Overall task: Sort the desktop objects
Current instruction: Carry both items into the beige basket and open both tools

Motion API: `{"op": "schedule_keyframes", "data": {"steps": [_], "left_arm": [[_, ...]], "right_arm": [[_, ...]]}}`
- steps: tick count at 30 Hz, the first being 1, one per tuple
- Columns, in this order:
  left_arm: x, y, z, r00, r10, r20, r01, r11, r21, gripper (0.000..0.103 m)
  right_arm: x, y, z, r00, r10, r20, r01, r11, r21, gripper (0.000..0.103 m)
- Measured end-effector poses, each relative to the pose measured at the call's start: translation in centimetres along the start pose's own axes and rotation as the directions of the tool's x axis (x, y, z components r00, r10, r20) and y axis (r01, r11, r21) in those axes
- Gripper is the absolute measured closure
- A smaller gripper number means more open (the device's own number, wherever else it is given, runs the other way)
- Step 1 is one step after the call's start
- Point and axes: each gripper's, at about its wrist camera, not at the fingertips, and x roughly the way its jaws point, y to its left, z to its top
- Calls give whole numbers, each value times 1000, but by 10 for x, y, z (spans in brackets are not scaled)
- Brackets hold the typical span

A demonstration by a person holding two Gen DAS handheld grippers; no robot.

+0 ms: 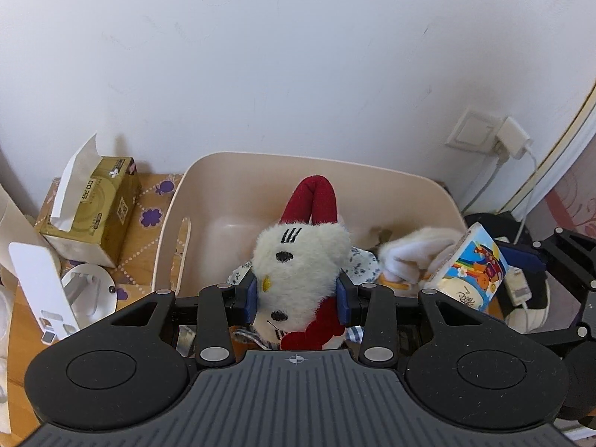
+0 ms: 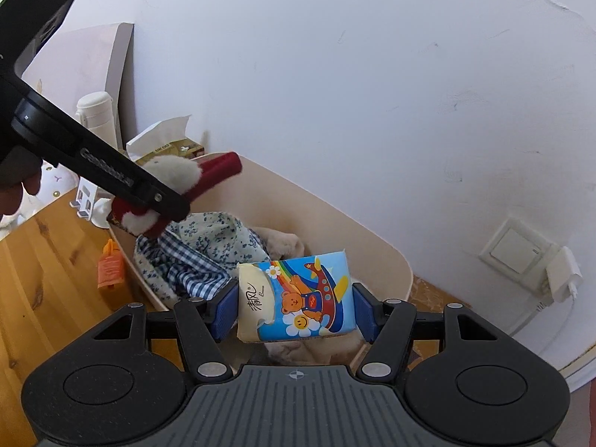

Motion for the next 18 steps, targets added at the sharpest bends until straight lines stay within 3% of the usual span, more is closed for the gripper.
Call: {"op": "schedule_keyframes", "data": {"steps": [12, 14, 15, 18], "left_arm": [[38, 18, -4, 989, 41, -141, -55, 993, -102, 59], [38, 21, -6, 987, 39, -153, -59, 990, -128, 53], [37, 22, -5, 987, 36, -159, -58, 989, -136, 48], [33, 23, -5, 988, 28, -149, -51, 987, -149, 37]], "right_arm": [[34, 2, -3, 996, 7, -86, -4, 1000, 28, 42], [37, 2, -4, 995, 6, -97, -3, 1000, 31, 41], [37, 2, -4, 995, 3, -100, 0, 999, 33, 34], [35, 1, -5, 996, -1, -93, 5, 999, 47, 34]]}}
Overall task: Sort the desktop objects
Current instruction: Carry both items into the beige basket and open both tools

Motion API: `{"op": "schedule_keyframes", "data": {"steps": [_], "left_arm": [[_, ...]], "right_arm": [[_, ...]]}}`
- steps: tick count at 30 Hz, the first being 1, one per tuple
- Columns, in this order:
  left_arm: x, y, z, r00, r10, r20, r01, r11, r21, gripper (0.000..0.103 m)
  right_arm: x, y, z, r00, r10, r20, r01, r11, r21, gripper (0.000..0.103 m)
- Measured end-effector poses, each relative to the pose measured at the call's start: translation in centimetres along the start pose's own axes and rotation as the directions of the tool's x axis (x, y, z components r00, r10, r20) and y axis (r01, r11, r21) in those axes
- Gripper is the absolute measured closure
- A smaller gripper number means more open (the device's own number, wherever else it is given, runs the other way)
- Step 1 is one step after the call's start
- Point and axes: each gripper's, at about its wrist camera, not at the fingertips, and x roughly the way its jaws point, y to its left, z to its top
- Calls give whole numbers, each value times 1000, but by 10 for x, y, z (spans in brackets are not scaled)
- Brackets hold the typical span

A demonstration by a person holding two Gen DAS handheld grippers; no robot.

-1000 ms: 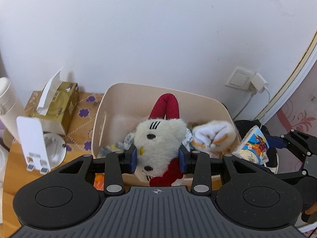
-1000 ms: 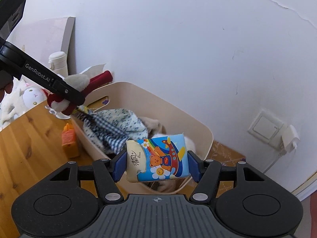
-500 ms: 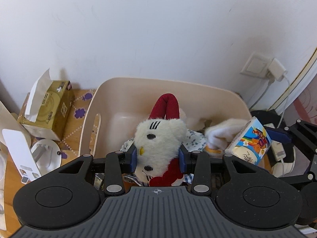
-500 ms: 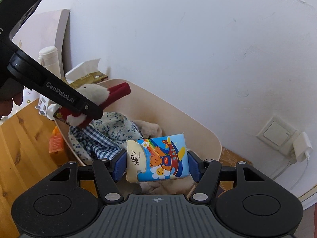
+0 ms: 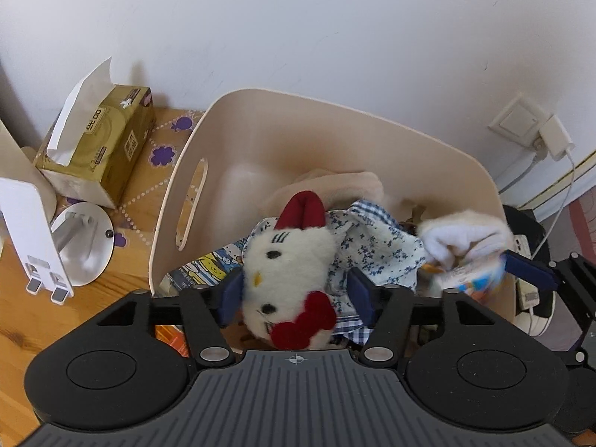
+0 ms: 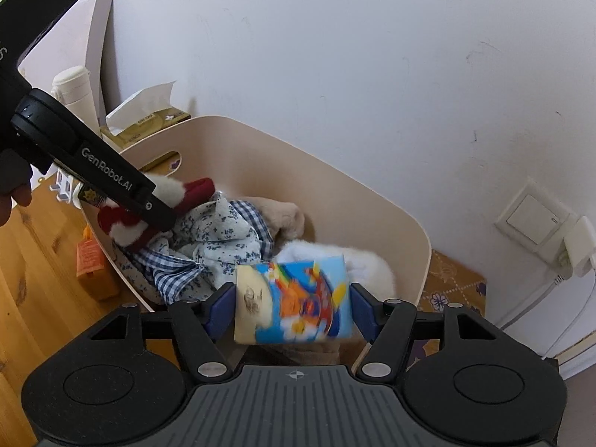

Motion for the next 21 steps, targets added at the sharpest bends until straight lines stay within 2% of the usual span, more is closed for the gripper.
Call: {"op": "schedule_keyframes", "data": {"steps": [7, 11, 14, 21], "left_arm": [[-13, 0, -2, 1000, -1, 18, 1, 1000, 17, 32], [-28, -1, -5, 999, -11, 40, 10, 1000, 18, 25], [-43, -2, -6, 997, -10, 75, 8, 1000, 28, 23], [-75, 9, -9, 991, -7, 131, 4, 1000, 22, 21]], "right_arm": [[-15, 7, -2, 999, -21, 32, 21, 1000, -6, 17], [-21, 10, -1, 998, -32, 48, 31, 999, 12, 13], [-26, 15, -3, 997, -62, 56, 62, 998, -3, 3], [-44, 27, -6, 994, -76, 81, 75, 997, 15, 0]]}}
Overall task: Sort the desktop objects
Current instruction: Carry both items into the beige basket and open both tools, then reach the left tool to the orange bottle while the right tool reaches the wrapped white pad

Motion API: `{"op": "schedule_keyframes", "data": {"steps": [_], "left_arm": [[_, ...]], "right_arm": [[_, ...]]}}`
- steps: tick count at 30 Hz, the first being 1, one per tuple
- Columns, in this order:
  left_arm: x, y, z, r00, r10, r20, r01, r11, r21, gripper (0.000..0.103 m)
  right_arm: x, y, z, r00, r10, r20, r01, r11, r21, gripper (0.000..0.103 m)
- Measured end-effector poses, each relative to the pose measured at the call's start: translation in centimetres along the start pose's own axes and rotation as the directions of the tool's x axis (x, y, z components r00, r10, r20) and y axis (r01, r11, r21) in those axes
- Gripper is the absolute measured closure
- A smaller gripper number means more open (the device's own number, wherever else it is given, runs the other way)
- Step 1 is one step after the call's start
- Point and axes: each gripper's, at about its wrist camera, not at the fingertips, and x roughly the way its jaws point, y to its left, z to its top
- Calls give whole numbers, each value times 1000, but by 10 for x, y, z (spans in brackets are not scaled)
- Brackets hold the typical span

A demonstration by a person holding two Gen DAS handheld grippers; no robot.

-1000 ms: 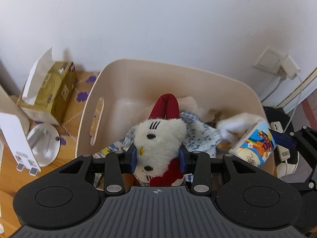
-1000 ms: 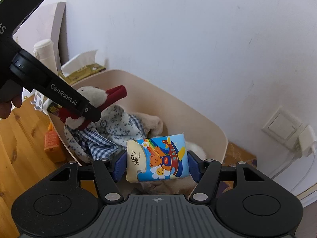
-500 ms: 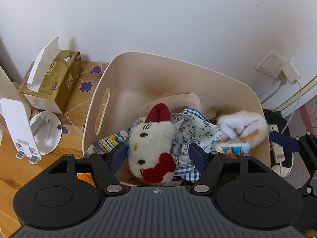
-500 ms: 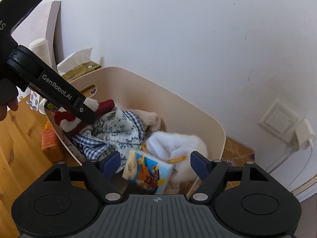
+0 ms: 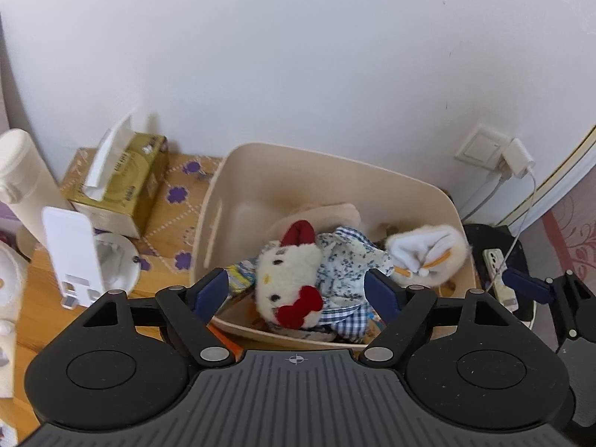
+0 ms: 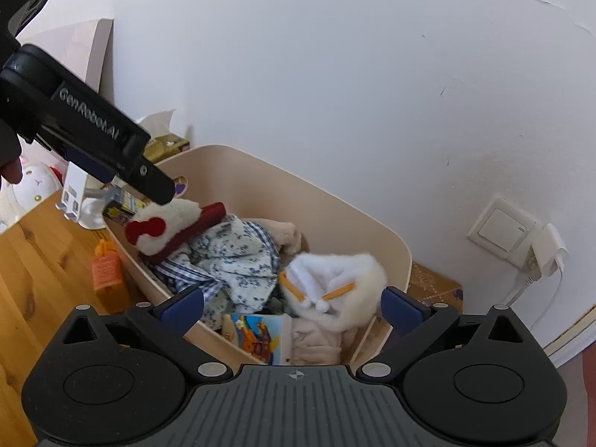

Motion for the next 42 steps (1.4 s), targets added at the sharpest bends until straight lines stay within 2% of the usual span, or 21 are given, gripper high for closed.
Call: {"op": "schedule_keyframes", "data": {"steps": [4, 8, 14, 20, 24, 29, 32, 34, 38, 42], "left_arm": [[-13, 10, -7, 1000, 25, 8, -25, 998, 52, 20], [-16, 29, -18, 999, 17, -38, -14, 997, 81, 20], [-10, 51, -37, 994, 55, -93, -42, 990, 137, 20], [9, 62, -54, 990, 50, -129, -22, 978, 207, 20], [28, 66, -62, 986, 47, -163, 0, 962, 274, 20], [50, 73, -67, 981, 5, -195, 54, 952, 301, 20], [63, 73, -70, 980, 11, -201, 59, 940, 337, 20], [72, 73, -71, 976, 11, -215, 64, 939, 337, 20], [87, 73, -73, 974, 16, -228, 64, 938, 340, 20], [102, 73, -72, 972, 18, -234, 62, 943, 328, 20]], "right_arm": [[-13, 9, -3, 1000, 0, 12, 0, 1000, 23, 0], [-23, 17, -13, 1000, 17, 4, -17, 996, 90, 0], [-18, 33, -38, 997, 47, -60, -39, 992, 122, 0], [-5, 41, -57, 988, 86, -125, -63, 981, 181, 0], [5, 45, -68, 979, 114, -168, -72, 969, 238, 0], [17, 48, -86, 963, 143, -228, -64, 944, 322, 0], [28, 50, -97, 949, 171, -264, -65, 927, 369, 0], [36, 54, -104, 935, 191, -297, -70, 925, 374, 0], [44, 64, -112, 922, 205, -327, -74, 926, 371, 0], [50, 67, -117, 912, 223, -344, -82, 922, 379, 10]]}}
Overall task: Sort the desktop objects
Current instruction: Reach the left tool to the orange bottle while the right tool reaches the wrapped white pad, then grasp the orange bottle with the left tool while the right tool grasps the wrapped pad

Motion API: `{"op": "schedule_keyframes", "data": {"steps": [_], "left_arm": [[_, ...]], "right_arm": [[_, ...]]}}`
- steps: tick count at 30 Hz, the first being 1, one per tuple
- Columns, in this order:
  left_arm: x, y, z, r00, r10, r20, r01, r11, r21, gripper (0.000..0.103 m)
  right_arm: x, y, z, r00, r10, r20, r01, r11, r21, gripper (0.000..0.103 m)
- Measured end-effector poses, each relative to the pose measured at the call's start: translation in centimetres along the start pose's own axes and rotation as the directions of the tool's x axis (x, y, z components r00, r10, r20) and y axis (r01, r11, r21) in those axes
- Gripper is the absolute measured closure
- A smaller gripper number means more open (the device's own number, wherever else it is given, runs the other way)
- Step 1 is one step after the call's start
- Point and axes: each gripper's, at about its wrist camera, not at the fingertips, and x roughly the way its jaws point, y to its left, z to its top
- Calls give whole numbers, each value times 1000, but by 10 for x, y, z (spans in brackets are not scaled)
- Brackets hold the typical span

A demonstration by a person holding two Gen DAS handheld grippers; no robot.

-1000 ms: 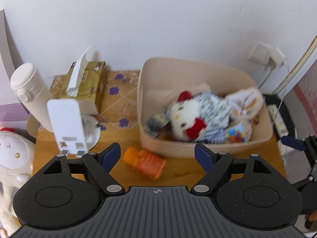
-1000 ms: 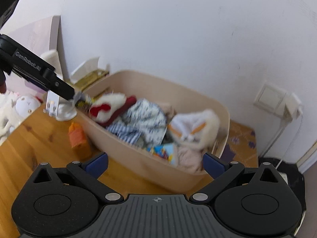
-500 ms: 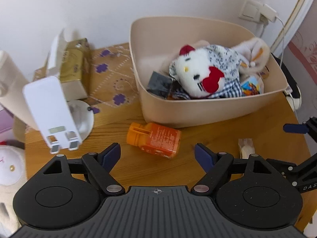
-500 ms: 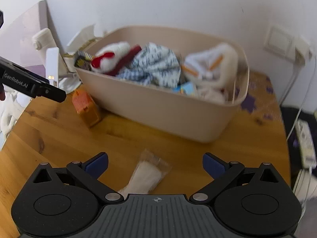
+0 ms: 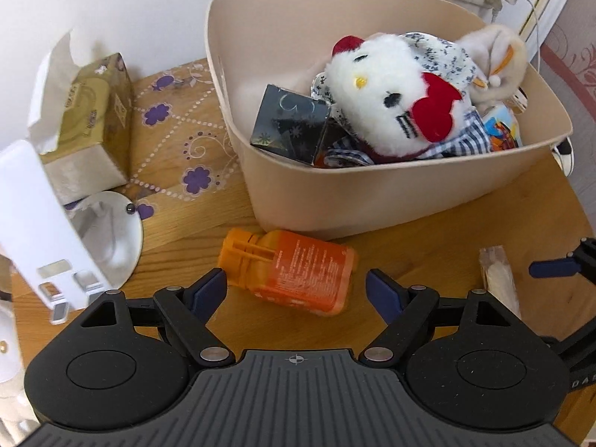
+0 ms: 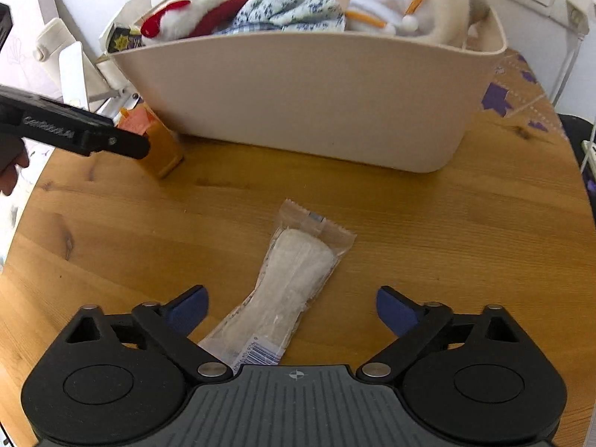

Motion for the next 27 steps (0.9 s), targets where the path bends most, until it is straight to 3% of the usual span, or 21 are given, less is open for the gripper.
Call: {"op": "schedule_keyframes", "data": {"steps": [11, 15, 20, 22, 27], "left_arm": [[17, 4, -1, 999, 24, -22, -25, 999, -28, 20], [20, 6, -2, 999, 14, -39, -16, 998, -58, 36], [20, 3, -3, 999, 37, -32, -40, 996, -78, 37], [20, 2, -4, 998, 46, -31, -49, 994, -93, 37], [18, 0, -6, 999, 27, -30, -31, 990, -140, 37]], "right_arm": [[5, -3, -3, 1000, 5, -15, -6, 996, -83, 27], [4, -7, -3, 1000, 11, -6, -11, 995, -100, 42], [4, -11, 2, 1000, 6, 13, -5, 993, -114, 57], [4, -13, 2, 1000, 10, 19, -7, 993, -117, 71], [-2, -12, 4, 1000, 20, 18, -18, 994, -110, 74]]}}
